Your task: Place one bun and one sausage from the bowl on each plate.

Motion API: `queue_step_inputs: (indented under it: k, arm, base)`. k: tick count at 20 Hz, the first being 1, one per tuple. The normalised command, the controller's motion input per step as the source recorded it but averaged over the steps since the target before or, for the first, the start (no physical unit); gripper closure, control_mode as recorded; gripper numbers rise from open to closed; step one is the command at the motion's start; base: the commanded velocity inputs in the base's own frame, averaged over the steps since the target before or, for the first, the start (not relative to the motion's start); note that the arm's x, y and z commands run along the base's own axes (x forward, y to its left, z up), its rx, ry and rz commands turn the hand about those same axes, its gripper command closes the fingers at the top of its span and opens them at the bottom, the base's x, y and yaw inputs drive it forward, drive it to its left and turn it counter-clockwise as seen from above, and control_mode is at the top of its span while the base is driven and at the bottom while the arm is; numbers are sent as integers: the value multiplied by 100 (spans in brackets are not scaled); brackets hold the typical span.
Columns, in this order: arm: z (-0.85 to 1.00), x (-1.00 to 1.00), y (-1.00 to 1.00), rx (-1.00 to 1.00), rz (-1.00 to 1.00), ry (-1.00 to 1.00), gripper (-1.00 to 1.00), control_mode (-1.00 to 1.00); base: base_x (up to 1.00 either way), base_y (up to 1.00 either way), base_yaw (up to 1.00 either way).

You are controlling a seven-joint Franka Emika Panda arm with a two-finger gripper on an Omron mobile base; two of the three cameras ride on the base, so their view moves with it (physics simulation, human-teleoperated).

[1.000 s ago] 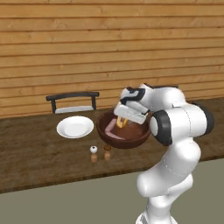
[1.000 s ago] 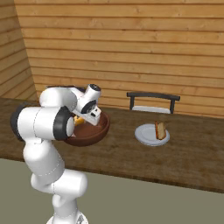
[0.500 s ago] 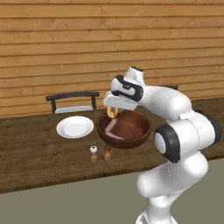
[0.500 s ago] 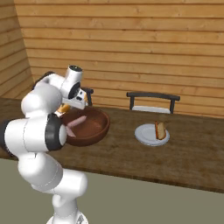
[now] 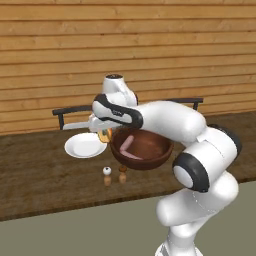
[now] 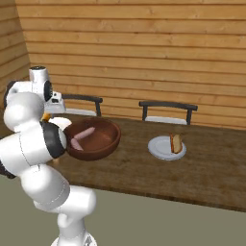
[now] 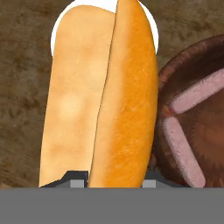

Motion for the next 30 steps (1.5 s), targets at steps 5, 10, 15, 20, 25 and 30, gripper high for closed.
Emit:
queue_step_inputs:
  k: [5,10,15,20,25,30]
  arm:
    - [-18,1,52,-1,15,-3,100,-100]
    - [-60,41,56,-3,9,0,100,-100]
    - [-29,70,46,0,8,0,100,-100]
    - [-2,95,34,0,3,0,100,-100]
    - [-3,19,5,-2,1,4,100,-100]
    - [-16,-2,9,-14,0,28,100,-100]
  base:
    - [0,0,0]
    - [0,0,0]
    - [0,0,0]
    - [0,0,0]
    - [0,0,0]
    - [0,0,0]
